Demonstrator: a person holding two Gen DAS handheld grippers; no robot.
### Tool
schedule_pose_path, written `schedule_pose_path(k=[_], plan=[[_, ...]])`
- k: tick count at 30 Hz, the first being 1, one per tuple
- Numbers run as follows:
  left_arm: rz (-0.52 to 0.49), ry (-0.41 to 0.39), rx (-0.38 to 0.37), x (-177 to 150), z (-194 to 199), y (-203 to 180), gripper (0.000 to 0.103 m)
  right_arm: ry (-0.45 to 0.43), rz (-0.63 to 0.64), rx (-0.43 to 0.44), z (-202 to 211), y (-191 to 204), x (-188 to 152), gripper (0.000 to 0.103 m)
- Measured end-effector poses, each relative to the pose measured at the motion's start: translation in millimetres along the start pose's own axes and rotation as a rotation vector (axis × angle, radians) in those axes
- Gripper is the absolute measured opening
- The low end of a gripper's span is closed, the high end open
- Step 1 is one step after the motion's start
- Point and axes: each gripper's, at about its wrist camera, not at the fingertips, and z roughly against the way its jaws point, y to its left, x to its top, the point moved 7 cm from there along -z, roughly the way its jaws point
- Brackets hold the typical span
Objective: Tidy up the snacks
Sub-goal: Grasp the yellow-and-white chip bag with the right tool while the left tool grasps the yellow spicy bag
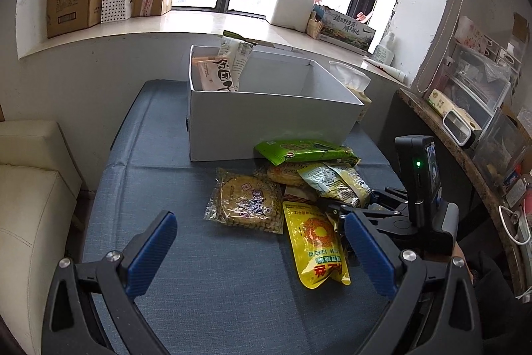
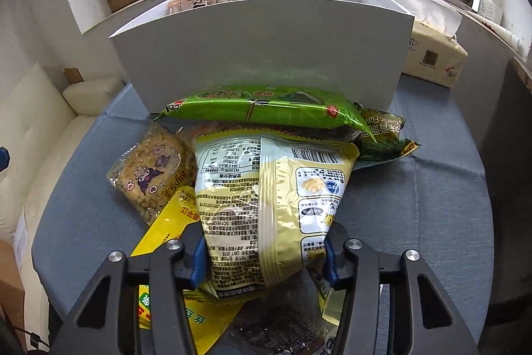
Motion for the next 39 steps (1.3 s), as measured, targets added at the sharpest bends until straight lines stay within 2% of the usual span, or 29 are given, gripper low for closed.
schedule_pose_path(k=[6, 11, 16, 21, 27, 32, 35, 38, 39], plan=[[-0.028, 0.033, -0.016, -5.6, -9.0, -9.0, 0.103, -0.041, 0.004, 0.025, 29.4, -3.2, -0.4, 0.055], [-0.093, 0.078, -0.027, -17.0, -25.9, -30.9, 0.103, -0.144, -0.032, 0.036, 80.0, -12.8, -0.8, 0.055], [-0.179, 0.136, -0.015, -33.7, -55.1, -57.2, 0.103, -0.2, -0.069, 0.003, 118.8, -31.8, -7.0, 0.055], [-0.268, 0.183, 0.001, -54.8, -84.4, -83.4, 0.103, -0.221, -0.117, -0.018, 137.3, -44.4, -18.6, 0.055], [-0.35, 0.249, 0.033, -76.8, -108.2, -99.1, 0.103, -0.219, -0.168, -0.013, 141.6, -57.7, -31.3, 0.055], [-0.432, 0.262, 0.161, -85.3, -121.3, -94.2, 0.103, -0.209, -0.168, 0.004, 136.3, -55.3, -34.0, 0.055], [-0.413, 0.271, 0.145, -84.2, -125.0, -89.0, 0.101, -0.203, -0.159, 0.007, 134.5, -52.1, -35.0, 0.055], [-0.383, 0.279, 0.093, -81.2, -123.3, -89.0, 0.085, -0.201, -0.156, 0.011, 133.8, -50.1, -35.7, 0.055], [-0.379, 0.282, 0.095, -80.4, -123.5, -87.7, 0.084, -0.202, -0.156, 0.009, 134.0, -49.9, -35.6, 0.055]])
